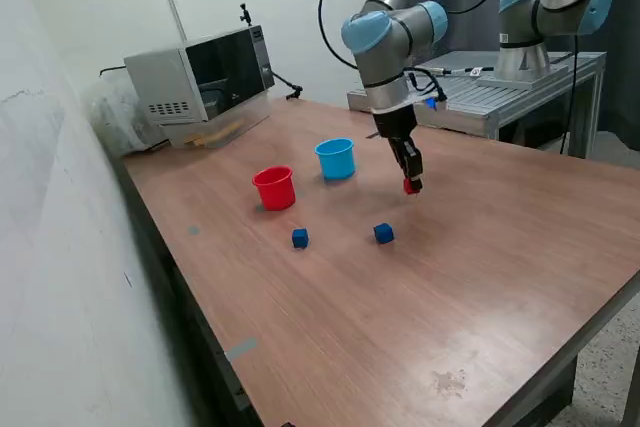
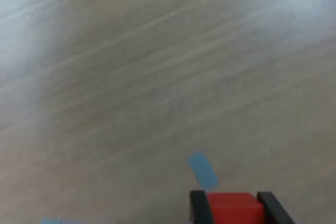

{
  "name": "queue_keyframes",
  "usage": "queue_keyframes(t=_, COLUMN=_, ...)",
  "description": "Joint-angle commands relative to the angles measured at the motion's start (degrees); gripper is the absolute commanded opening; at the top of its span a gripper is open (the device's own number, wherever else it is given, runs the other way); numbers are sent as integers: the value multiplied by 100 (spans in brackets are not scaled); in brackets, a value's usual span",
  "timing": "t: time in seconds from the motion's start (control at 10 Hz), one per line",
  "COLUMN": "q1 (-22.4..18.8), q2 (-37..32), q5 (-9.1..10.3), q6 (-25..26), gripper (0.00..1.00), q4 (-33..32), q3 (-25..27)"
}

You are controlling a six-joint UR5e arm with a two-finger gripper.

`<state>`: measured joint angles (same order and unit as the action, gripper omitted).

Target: Place red objects in the red bin, and blue objects in the blue bin.

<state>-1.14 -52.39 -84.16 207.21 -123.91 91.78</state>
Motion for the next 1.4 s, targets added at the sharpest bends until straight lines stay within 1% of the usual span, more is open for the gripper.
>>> queue_keyframes(t=0.0, q1=52, q2=-489, q5=-257, q6=-23, gripper=0, q4=103, q3=-299)
queue_keyframes(t=0.1, q1=79, q2=-656, q5=-381, q6=-32, gripper=0, q4=182, q3=-518)
queue_keyframes(t=0.2, q1=88, q2=-762, q5=-547, q6=-162, gripper=0, q4=217, q3=-729)
queue_keyframes(t=0.3, q1=201, q2=-807, q5=-680, q6=-303, gripper=0, q4=226, q3=-906)
queue_keyframes(t=0.4, q1=341, q2=-825, q5=-707, q6=-330, gripper=0, q4=235, q3=-1064)
queue_keyframes(t=0.6, q1=666, q2=-720, q5=-926, q6=-339, gripper=0, q4=139, q3=-1407)
queue_keyframes(t=0.7, q1=877, q2=-606, q5=-962, q6=-391, gripper=0, q4=-18, q3=-1530)
queue_keyframes(t=0.8, q1=1105, q2=-423, q5=-971, q6=-392, gripper=0, q4=-63, q3=-1723)
queue_keyframes(t=0.9, q1=1307, q2=-229, q5=-971, q6=-401, gripper=0, q4=-124, q3=-1812)
queue_keyframes(t=1.1, q1=1467, q2=114, q5=-971, q6=-541, gripper=0, q4=-326, q3=-1839)
queue_keyframes(t=1.3, q1=1485, q2=457, q5=-962, q6=-620, gripper=0, q4=-590, q3=-1874)
